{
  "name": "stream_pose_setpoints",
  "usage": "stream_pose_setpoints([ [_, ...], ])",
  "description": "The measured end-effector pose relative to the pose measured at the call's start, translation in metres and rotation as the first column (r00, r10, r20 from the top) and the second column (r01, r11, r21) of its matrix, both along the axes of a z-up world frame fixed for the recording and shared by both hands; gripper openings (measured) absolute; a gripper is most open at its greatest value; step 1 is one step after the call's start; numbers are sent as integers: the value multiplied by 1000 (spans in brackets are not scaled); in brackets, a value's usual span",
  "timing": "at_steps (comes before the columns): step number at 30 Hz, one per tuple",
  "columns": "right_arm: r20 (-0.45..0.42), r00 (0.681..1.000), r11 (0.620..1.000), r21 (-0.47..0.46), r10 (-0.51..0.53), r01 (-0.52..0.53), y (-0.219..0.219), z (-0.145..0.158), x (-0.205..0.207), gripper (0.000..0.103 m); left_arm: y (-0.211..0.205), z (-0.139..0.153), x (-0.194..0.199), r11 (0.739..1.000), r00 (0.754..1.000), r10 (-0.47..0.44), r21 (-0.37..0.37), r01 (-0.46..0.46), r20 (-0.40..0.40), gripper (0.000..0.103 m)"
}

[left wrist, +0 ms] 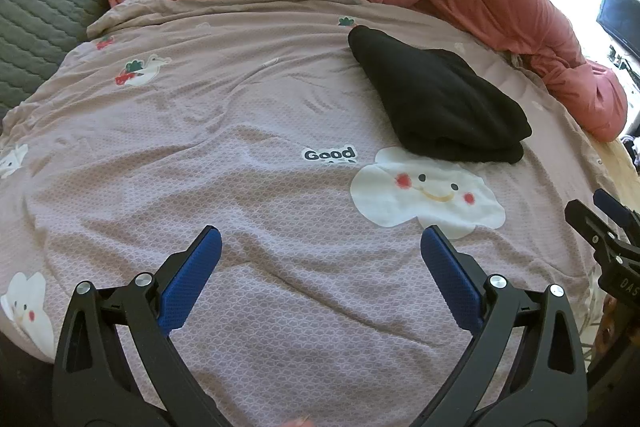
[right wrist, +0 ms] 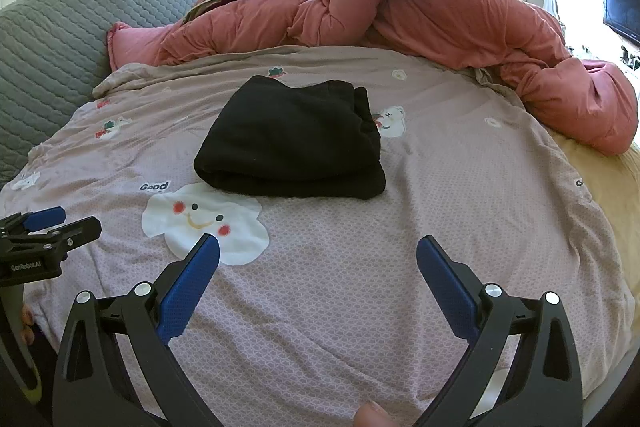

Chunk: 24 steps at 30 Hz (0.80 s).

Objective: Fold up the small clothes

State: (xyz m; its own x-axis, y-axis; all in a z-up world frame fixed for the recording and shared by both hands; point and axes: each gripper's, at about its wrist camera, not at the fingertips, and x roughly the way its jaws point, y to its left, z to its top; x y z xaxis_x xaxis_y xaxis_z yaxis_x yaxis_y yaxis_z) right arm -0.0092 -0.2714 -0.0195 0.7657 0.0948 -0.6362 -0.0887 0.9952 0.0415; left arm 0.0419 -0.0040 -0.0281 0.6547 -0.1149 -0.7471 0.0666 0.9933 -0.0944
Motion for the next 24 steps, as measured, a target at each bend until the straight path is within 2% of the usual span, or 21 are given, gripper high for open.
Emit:
stream_pose_setpoints([
  [24, 1, 1000, 1000, -4, -11, 11, 0, -4, -2, 98, 1, 2, -2, 1000, 1000, -3, -6, 3, 2, 93],
])
